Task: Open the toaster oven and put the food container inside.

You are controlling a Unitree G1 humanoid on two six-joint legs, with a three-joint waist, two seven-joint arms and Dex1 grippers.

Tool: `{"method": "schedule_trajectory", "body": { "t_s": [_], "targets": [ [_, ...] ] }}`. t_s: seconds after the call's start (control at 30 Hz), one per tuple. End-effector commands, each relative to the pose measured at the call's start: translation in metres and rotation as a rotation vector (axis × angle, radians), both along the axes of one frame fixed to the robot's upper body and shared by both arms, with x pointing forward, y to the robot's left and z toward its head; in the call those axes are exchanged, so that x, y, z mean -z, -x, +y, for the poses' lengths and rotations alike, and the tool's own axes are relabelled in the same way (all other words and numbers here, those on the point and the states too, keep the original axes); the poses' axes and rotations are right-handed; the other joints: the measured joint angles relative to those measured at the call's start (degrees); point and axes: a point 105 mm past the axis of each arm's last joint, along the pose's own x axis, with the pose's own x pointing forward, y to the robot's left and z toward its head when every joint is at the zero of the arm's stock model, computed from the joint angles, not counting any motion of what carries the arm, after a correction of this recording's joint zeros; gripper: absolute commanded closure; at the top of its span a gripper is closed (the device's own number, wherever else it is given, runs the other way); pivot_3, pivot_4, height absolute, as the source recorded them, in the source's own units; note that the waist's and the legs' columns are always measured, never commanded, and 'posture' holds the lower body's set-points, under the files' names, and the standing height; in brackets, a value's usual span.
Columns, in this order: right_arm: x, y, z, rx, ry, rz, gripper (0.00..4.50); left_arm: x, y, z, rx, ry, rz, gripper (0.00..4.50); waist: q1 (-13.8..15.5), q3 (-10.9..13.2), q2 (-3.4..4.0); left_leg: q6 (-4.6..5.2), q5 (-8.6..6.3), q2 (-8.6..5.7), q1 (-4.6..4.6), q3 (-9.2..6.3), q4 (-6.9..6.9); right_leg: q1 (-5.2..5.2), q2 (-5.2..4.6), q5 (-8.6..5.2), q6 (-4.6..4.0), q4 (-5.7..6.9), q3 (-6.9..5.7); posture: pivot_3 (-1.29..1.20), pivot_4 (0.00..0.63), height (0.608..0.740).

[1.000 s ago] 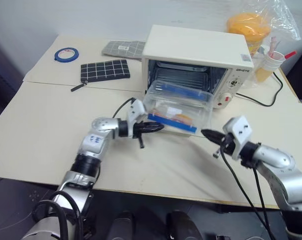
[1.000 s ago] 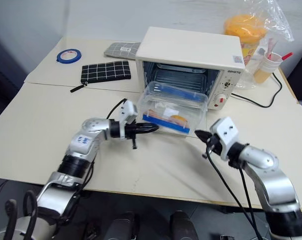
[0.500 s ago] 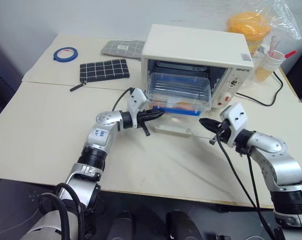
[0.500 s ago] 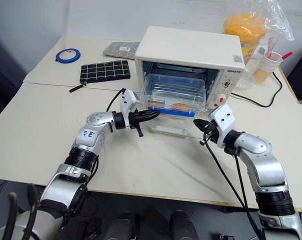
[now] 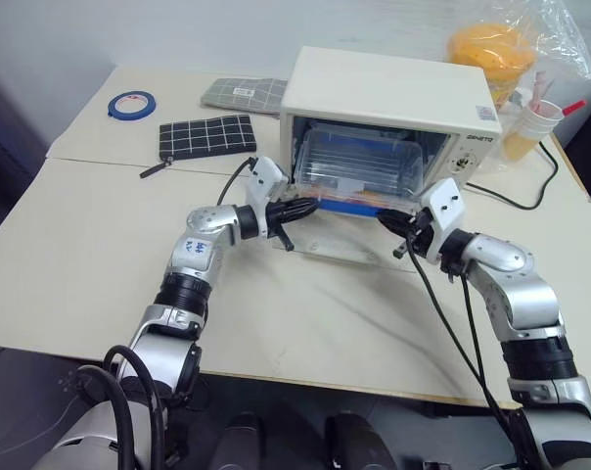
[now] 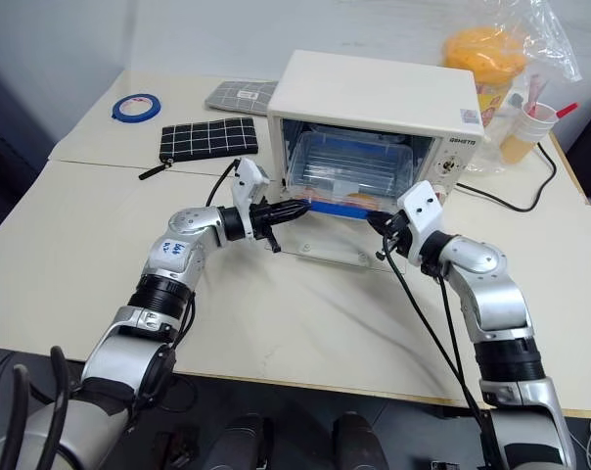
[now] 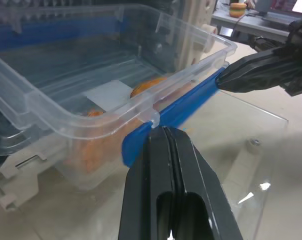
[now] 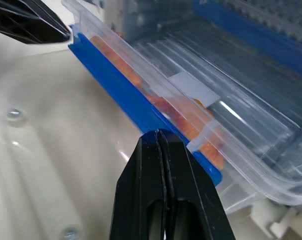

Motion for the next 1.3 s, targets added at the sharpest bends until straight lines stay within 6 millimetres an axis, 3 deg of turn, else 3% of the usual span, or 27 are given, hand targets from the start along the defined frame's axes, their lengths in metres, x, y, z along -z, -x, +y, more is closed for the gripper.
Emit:
{"method": "schedule_trajectory", "body": {
  "t_s": [0.03, 0.17, 0.3, 0.43, 0.6, 0.73, 0.83, 1.07, 1.2, 1.3],
  "targets": [
    [-0.024, -0.018, -0.007, 0.046, 0.003, -0.115, 4.46, -0.027, -0.015, -0.010, -0.074, 0.076, -0.070, 4.50, 0.0, 0.0, 0.00, 0.00, 0.01, -0.02, -0.06, 0.03, 0.01, -0.10, -0.05, 0.00, 0.00, -0.04, 0.00, 0.00, 0.150, 0.740],
    [-0.038, -0.037, -0.011, 0.095, 0.001, -0.171, 4.46, -0.034, -0.026, -0.019, -0.142, 0.109, -0.092, 4.50, -0.2, 0.0, 0.00, 0.00, 0.01, -0.01, -0.16, 0.23, -0.02, -0.40, -0.10, 0.01, 0.01, 0.13, -0.01, 0.00, 0.150, 0.740],
    [-0.045, -0.044, -0.004, 0.079, -0.026, -0.199, 4.46, -0.039, -0.033, -0.020, -0.205, 0.133, -0.107, 4.50, -1.4, 0.0, 0.00, -0.02, 0.02, 0.02, -0.42, 0.41, 0.01, -0.77, -0.49, 0.01, 0.02, 0.51, -0.20, 0.00, 0.150, 0.740],
    [-0.042, -0.038, 0.000, 0.040, -0.032, -0.192, 4.46, -0.041, -0.037, -0.012, -0.257, 0.133, -0.142, 4.50, -1.9, 0.0, 0.00, 0.00, 0.03, -0.04, -0.55, 0.46, 0.06, -0.92, -0.78, 0.02, 0.03, 0.62, -0.60, 0.00, 0.150, 0.740],
    [-0.042, -0.016, 0.000, -0.044, -0.057, -0.171, 4.46, -0.039, -0.035, 0.003, -0.247, 0.133, -0.155, 4.50, -2.0, 0.0, 0.00, -0.01, 0.03, -0.04, -0.55, 0.42, 0.08, -0.92, -0.78, 0.02, 0.03, 0.67, -0.87, 0.00, 0.150, 0.740],
    [-0.039, 0.009, -0.013, -0.065, -0.059, -0.144, 4.46, -0.034, -0.019, 0.011, -0.112, 0.123, -0.147, 4.50, -1.6, 0.0, 0.00, -0.01, 0.03, -0.08, -0.58, 0.41, 0.08, -0.92, -0.79, 0.02, 0.03, 0.65, -1.10, 0.00, 0.150, 0.740],
    [-0.026, 0.022, -0.032, -0.022, -0.039, -0.096, 4.46, -0.032, -0.008, 0.024, -0.053, 0.107, -0.146, 4.50, -1.3, 0.0, 0.00, 0.00, 0.04, -0.11, -0.64, 0.36, 0.09, -0.92, -0.80, 0.02, 0.02, 0.63, -1.16, 0.00, 0.150, 0.740],
    [0.023, 0.046, -0.068, 0.050, 0.121, 0.065, 4.46, -0.032, 0.038, 0.065, 0.123, 0.043, -0.120, 4.50, -1.6, 0.0, 0.01, 0.02, 0.04, -0.10, -0.63, 0.34, 0.09, -0.89, -0.80, 0.03, 0.02, 0.62, -1.15, 0.00, 0.150, 0.740],
    [0.046, 0.042, -0.070, 0.047, 0.139, 0.122, 4.46, -0.023, 0.067, 0.096, 0.224, -0.016, -0.081, 4.50, -1.8, 0.0, 0.01, 0.04, 0.07, -0.08, -0.49, 0.36, 0.10, -0.83, -0.80, 0.02, 0.02, 0.52, -1.12, 0.00, 0.150, 0.740],
    [0.055, 0.039, -0.050, -0.054, 0.067, 0.135, 4.46, -0.015, 0.079, 0.122, 0.239, -0.067, -0.050, 4.50, -2.0, 0.0, 0.01, 0.05, 0.08, -0.07, -0.21, 0.38, 0.04, -0.56, -0.79, 0.02, 0.01, 0.49, -1.11, 0.00, 0.150, 0.740]
  ]
}}
